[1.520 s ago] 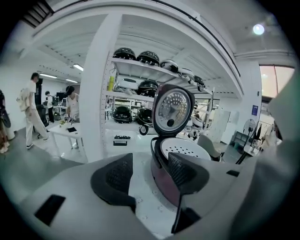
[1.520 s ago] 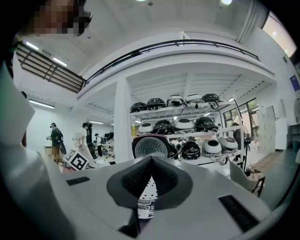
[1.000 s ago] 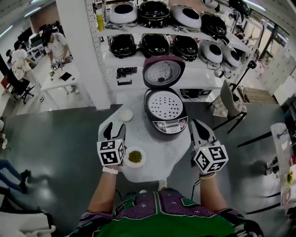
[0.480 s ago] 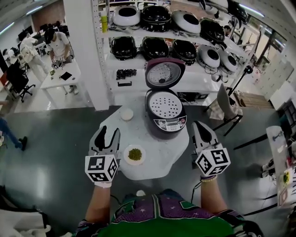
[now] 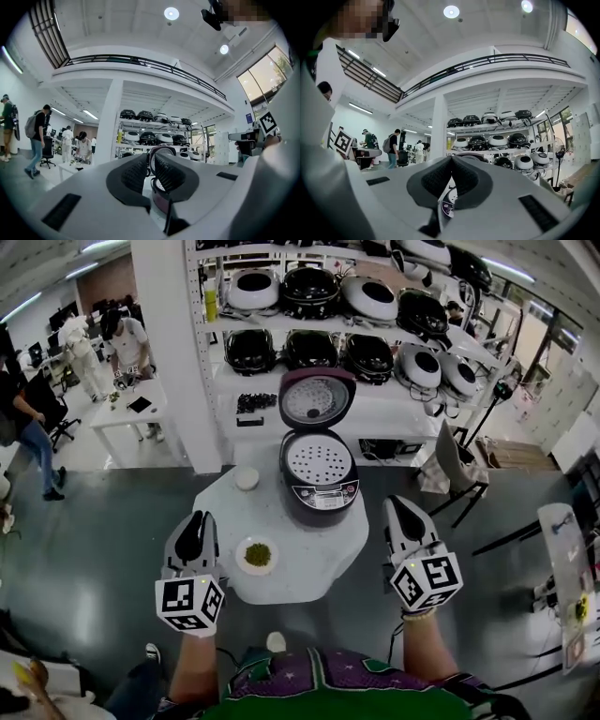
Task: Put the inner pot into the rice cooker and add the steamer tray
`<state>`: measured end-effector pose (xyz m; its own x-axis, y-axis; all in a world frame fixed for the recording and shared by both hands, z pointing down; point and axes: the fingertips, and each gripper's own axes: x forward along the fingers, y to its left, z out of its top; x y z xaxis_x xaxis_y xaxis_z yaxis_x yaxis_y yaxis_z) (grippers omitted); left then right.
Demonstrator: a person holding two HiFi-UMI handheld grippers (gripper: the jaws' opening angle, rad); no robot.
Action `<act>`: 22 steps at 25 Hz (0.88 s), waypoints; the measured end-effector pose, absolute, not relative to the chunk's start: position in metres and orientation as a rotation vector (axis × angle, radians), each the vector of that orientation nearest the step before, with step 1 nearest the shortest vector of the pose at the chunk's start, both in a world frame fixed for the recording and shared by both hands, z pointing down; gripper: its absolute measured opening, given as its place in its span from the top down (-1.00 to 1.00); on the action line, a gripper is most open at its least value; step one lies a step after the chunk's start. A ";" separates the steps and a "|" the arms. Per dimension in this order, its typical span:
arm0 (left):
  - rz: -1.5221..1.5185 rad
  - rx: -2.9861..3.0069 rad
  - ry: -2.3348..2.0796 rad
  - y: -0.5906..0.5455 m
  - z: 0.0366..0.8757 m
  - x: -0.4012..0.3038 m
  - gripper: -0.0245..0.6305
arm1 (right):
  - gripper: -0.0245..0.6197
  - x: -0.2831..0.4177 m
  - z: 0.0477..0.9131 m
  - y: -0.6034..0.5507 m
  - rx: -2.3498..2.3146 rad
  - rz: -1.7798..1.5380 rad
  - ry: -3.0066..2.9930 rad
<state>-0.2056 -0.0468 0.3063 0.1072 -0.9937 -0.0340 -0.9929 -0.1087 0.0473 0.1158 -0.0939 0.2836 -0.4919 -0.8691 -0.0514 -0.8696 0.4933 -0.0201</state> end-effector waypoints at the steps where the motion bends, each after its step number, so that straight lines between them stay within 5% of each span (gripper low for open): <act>1: -0.100 2.319 -2.095 -0.041 0.305 -0.199 0.74 | 0.90 0.124 0.283 -0.088 -1.552 0.016 2.666; 22: -0.098 2.326 -2.119 0.029 0.292 -0.124 0.86 | 0.91 0.185 0.285 -0.030 -1.489 -0.002 2.687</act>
